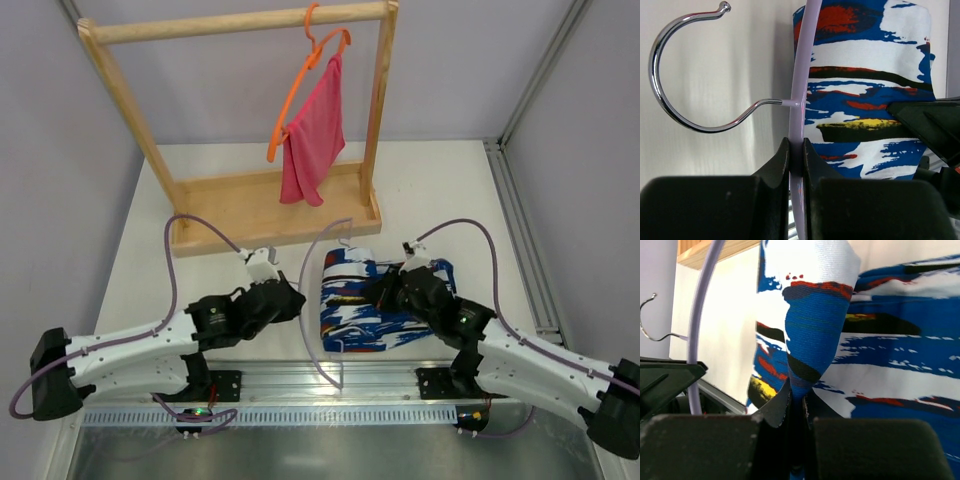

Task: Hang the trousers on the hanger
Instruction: Place trousers on hanger

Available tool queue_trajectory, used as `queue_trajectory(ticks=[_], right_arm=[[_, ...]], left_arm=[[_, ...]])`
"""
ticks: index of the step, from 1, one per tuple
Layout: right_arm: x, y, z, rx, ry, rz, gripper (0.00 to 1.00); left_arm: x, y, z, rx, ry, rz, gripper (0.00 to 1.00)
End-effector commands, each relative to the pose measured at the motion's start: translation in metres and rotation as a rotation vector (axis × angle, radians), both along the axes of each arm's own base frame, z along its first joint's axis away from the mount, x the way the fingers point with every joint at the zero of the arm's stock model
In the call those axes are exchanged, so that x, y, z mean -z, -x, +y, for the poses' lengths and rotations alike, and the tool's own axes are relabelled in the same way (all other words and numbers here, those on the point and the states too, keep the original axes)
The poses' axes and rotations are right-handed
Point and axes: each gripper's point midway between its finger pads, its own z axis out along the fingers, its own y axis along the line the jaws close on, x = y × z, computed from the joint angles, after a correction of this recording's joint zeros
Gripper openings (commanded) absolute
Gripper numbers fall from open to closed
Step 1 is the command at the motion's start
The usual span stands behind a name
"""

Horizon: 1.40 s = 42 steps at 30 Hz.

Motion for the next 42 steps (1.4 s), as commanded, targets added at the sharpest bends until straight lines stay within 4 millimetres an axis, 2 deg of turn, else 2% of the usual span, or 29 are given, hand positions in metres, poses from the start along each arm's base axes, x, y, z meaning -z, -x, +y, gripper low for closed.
queue_trajectory(ticks=[1,5,6,8,10,11,12,18,24,27,30,34,35,36,37,38,39,42], right_arm=[[-0.054,-0.019,0.04,0.04,-0.094,-0.12,0.04],[-0.064,-0.022,0.071,0.017,-0.108,-0.126,0.04],[-0.068,-0.024,0.076,0.012,-0.114,-0.131,0.04],[-0.06,-0.025,0.083,0.002,-0.09,-0.12,0.04],[-0.055,-0.025,0.086,-0.004,-0.085,-0.11,0.04],[-0.054,-0.025,0.085,-0.002,-0.082,-0.111,0.04],[-0.048,-0.024,0.083,0.0,-0.073,-0.104,0.04],[-0.039,-0.017,0.063,0.03,-0.078,-0.105,0.04],[-0.03,-0.013,0.052,0.045,-0.074,-0.103,0.04],[-0.024,-0.011,0.046,0.054,-0.071,-0.098,0.04],[-0.019,-0.009,0.04,0.061,-0.059,-0.098,0.04],[-0.013,-0.008,0.03,0.077,-0.036,-0.102,0.04],[-0.013,-0.007,0.03,0.072,-0.037,-0.102,0.04],[-0.008,-0.006,0.027,0.074,-0.029,-0.1,0.04],[-0.006,-0.005,0.026,0.074,-0.026,-0.099,0.04],[-0.007,-0.004,0.024,0.073,-0.036,-0.102,0.04],[0.001,-0.003,0.02,0.077,-0.022,-0.097,0.04],[0.011,0.002,0.011,0.08,-0.016,-0.099,0.04]], left_arm=[[-0.02,-0.013,0.015,-0.062,0.04,-0.102,0.0],[-0.02,-0.009,0.024,-0.043,0.018,-0.105,0.0],[-0.018,-0.008,0.022,-0.029,0.019,-0.104,0.0],[-0.022,-0.004,0.008,0.029,0.07,-0.108,0.0],[-0.016,-0.001,-0.001,0.063,0.093,-0.102,0.0],[-0.023,0.0,-0.012,0.096,0.14,-0.116,0.0],[-0.019,0.001,-0.016,0.107,0.141,-0.113,0.06],[-0.026,0.003,-0.043,0.201,0.202,-0.143,0.26],[-0.027,0.008,-0.067,0.278,0.279,-0.151,0.34],[-0.018,0.009,-0.07,0.285,0.255,-0.128,0.35],[-0.008,0.012,-0.068,0.297,0.227,-0.109,0.38],[-0.021,0.013,-0.063,0.318,0.209,-0.142,0.44],[-0.01,0.01,-0.049,0.275,0.13,-0.118,0.45],[-0.019,0.006,-0.045,0.253,0.11,-0.123,0.47],[-0.019,0.005,-0.038,0.236,0.078,-0.123,0.47],[-0.005,0.005,-0.021,0.209,-0.014,-0.095,0.48],[-0.007,0.005,-0.013,0.196,-0.03,-0.096,0.51],[0.008,0.011,0.011,0.167,-0.084,-0.066,0.63]])
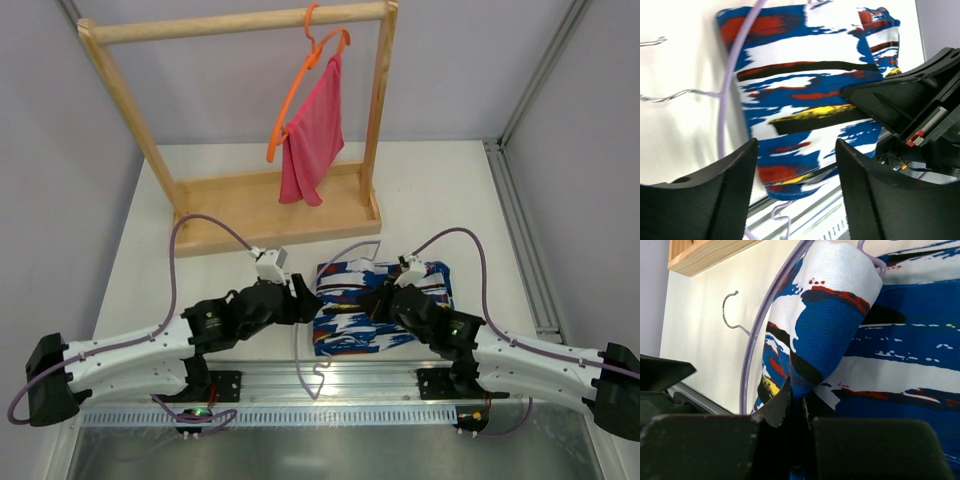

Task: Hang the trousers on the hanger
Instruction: Place trousers on hanger

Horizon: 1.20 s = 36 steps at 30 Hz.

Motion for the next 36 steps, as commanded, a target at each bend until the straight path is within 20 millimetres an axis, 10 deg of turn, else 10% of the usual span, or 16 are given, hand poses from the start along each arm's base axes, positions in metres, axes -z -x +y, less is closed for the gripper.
queue_trajectory(ticks=[1,18,36], right_arm=[[-0.001,-0.005,-0.01,0.05,-0.027,-0.046,0.04],[0.044,0.006,-0.037,0.08,0.003,-0.026,0.04],[0.048,0.006,-0.042,0.086,0.017,-0.033,0.04]], left_arm=[[0.017,0.003,0.043,-0.068,-0.11,0.005,0.66],[0.077,0.003,0.027,0.073,-0.06,0.175,0.8],[0.08,-0.014,-0.002,0.19,0.272,0.213,0.78]])
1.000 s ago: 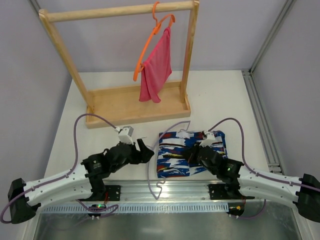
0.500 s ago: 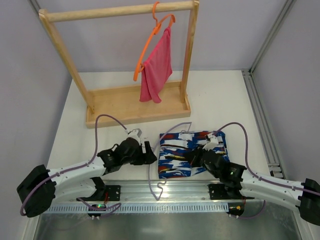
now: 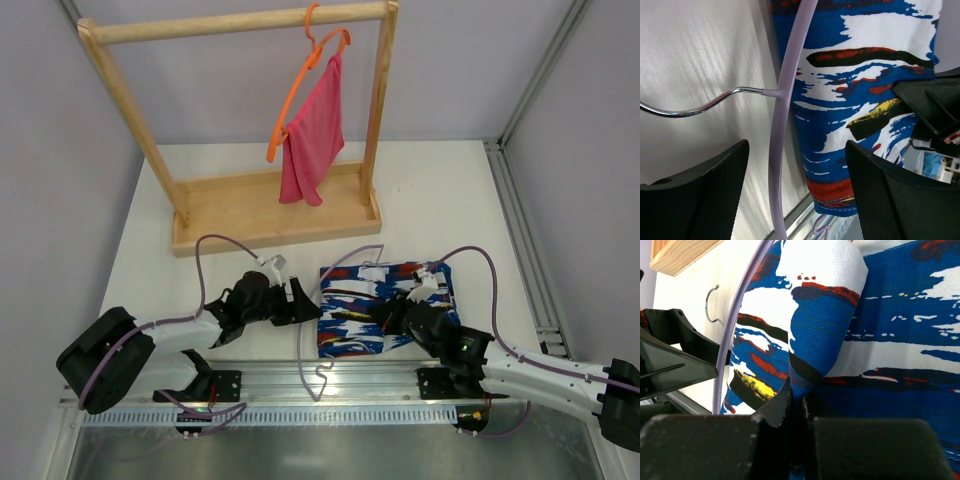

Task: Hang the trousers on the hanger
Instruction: Place trousers on hanger

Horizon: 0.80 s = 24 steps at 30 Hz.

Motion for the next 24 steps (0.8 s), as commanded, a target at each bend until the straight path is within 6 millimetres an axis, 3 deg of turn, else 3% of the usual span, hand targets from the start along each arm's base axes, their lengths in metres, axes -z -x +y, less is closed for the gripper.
queue_trajectory(ticks=[1,7,15,18,20,23,24], right_arm=[[0.002,-0.008,-0.009,0.05,0.033,-0.026,0.04],[0.001,-0.007,-0.009,0.047,0.026,-0.03,0.04],[-0.001,-0.008,-0.009,0.046,0.032,-0.032,0.04],[0.001,-0.007,-0.008,0.039,0.039,-0.028,0.04],[0.0,-0.007,-0.007,0.034,0.037,-0.028,0.04],[-0.008,-0.007,-0.002,0.012,0.036,-0.037,0.04],[-0.011,-0.007,0.0,-0.002,0.04,-0.046,0.04]], left_arm=[[-0.024,-0.006,-0.013,0.028,0.162,-0.038,0.77],[-0.03,-0.014,-0.015,0.018,0.258,-0.035,0.72],[-0.027,-0.015,-0.025,0.037,0.353,0.028,0.54],[-0.033,-0.016,-0.03,0.061,0.403,0.023,0.38],[-0.035,-0.017,-0.031,0.057,0.417,0.017,0.19],[-0.041,-0.023,-0.033,0.039,0.415,0.017,0.01],[-0.042,-0.026,-0.033,0.031,0.402,0.015,0.0]])
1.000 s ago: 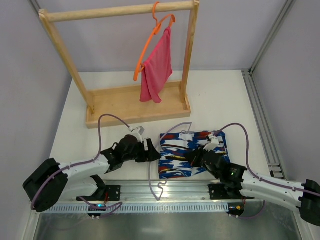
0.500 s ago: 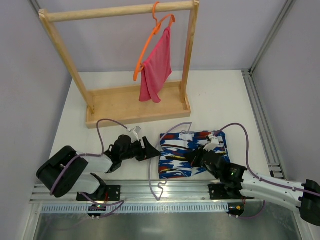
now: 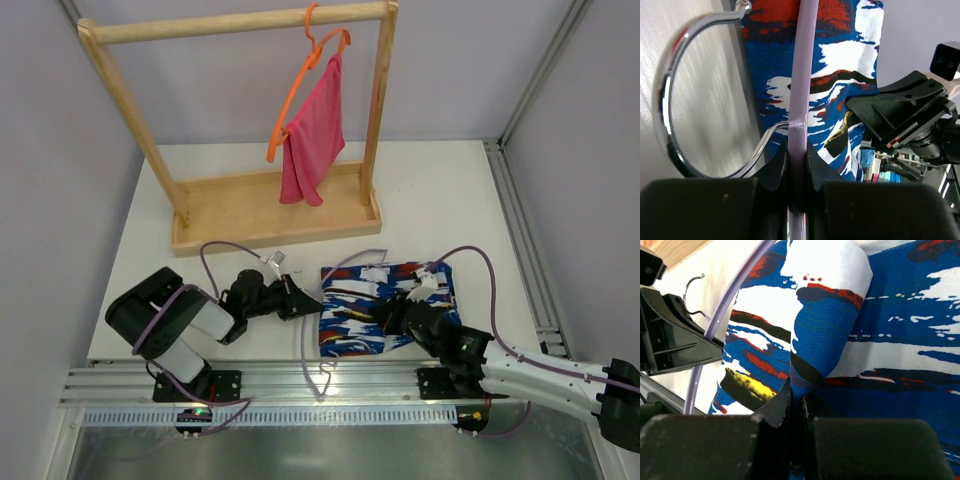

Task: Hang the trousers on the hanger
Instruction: Place trousers on hanger

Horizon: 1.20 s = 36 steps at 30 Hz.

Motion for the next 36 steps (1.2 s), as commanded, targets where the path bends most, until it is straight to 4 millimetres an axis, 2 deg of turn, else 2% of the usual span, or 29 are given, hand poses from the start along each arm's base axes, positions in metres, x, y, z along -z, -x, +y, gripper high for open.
queue_trajectory(ticks=[1,2,3,4,5,7,8,10,11,12,13,15,16,17,19,20,21,22,23,24,25,26,27,28,29,30,36], right_arm=[[-0.01,-0.005,0.0,-0.011,0.054,-0.033,0.04],[-0.023,-0.008,0.004,-0.016,0.052,-0.045,0.04],[-0.028,-0.01,0.002,-0.02,0.082,-0.058,0.04],[-0.026,-0.008,-0.006,-0.014,0.144,-0.042,0.04],[-0.05,-0.016,-0.004,0.003,0.148,-0.081,0.04],[-0.065,-0.021,-0.008,-0.011,0.22,-0.122,0.04],[-0.089,-0.026,-0.002,-0.013,0.21,-0.147,0.04],[-0.103,-0.028,0.007,-0.056,0.229,-0.158,0.04],[-0.113,-0.03,0.017,-0.073,0.222,-0.155,0.04],[-0.117,-0.028,0.03,-0.115,0.193,-0.151,0.04],[-0.12,-0.028,0.039,-0.131,0.168,-0.143,0.04],[-0.123,-0.031,0.064,-0.158,0.12,-0.138,0.04],[-0.125,-0.031,0.074,-0.173,0.093,-0.129,0.04],[-0.135,-0.034,0.085,-0.181,0.067,-0.14,0.04],[-0.134,-0.037,0.109,-0.2,0.081,-0.136,0.04],[-0.158,-0.041,0.123,-0.2,0.052,-0.164,0.04],[-0.151,-0.045,0.134,-0.206,0.08,-0.152,0.04],[-0.158,-0.043,0.145,-0.222,0.073,-0.161,0.04],[-0.181,-0.047,0.159,-0.228,0.04,-0.192,0.04],[-0.186,-0.049,0.168,-0.235,0.038,-0.197,0.04],[-0.18,-0.052,0.179,-0.245,0.059,-0.188,0.04],[-0.197,-0.055,0.19,-0.25,0.033,-0.205,0.04],[-0.198,-0.057,0.195,-0.255,0.038,-0.202,0.04],[-0.19,-0.06,0.204,-0.262,0.058,-0.191,0.04],[-0.201,-0.062,0.21,-0.266,0.042,-0.203,0.04],[-0.2,-0.063,0.211,-0.268,0.05,-0.196,0.04],[-0.212,-0.062,0.215,-0.276,0.013,-0.209,0.04]], left_arm=[[-0.029,-0.017,-0.006,-0.03,0.042,-0.076,0.0],[-0.008,-0.015,0.001,-0.057,-0.051,-0.007,0.0],[-0.013,-0.018,0.005,-0.091,-0.08,-0.02,0.0],[-0.013,-0.014,0.0,-0.092,-0.114,-0.028,0.0],[0.003,-0.016,0.012,-0.146,-0.234,-0.023,0.0],[-0.015,-0.013,0.006,-0.163,-0.263,-0.091,0.0],[-0.014,-0.013,0.009,-0.183,-0.29,-0.092,0.0],[-0.014,-0.017,0.024,-0.267,-0.356,-0.068,0.0],[-0.013,-0.017,0.03,-0.299,-0.375,-0.042,0.01],[0.0,-0.016,0.049,-0.35,-0.468,-0.01,0.0],[-0.003,-0.017,0.056,-0.381,-0.49,-0.005,0.0],[0.004,-0.019,0.08,-0.469,-0.57,0.013,0.0],[0.004,-0.015,0.091,-0.493,-0.6,0.021,0.0],[0.007,-0.012,0.099,-0.509,-0.624,0.03,0.0],[0.011,-0.006,0.118,-0.548,-0.681,0.041,0.0],[0.006,-0.005,0.123,-0.566,-0.673,0.031,0.0],[0.003,-0.004,0.128,-0.581,-0.678,0.024,0.0],[0.004,-0.002,0.136,-0.593,-0.699,0.016,0.0],[-0.009,-0.004,0.136,-0.605,-0.648,-0.015,0.0],[-0.007,-0.001,0.136,-0.594,-0.632,-0.026,0.0],[-0.011,-0.002,0.134,-0.579,-0.605,-0.061,0.0],[-0.02,-0.004,0.125,-0.571,-0.529,-0.082,0.0],[-0.032,-0.005,0.12,-0.572,-0.449,-0.114,0.0],[-0.021,0.0,0.119,-0.547,-0.434,-0.119,0.0],[-0.024,0.001,0.114,-0.534,-0.394,-0.127,0.0],[-0.031,0.001,0.11,-0.53,-0.346,-0.148,0.0],[-0.013,0.005,0.106,-0.48,-0.367,-0.159,0.0]])
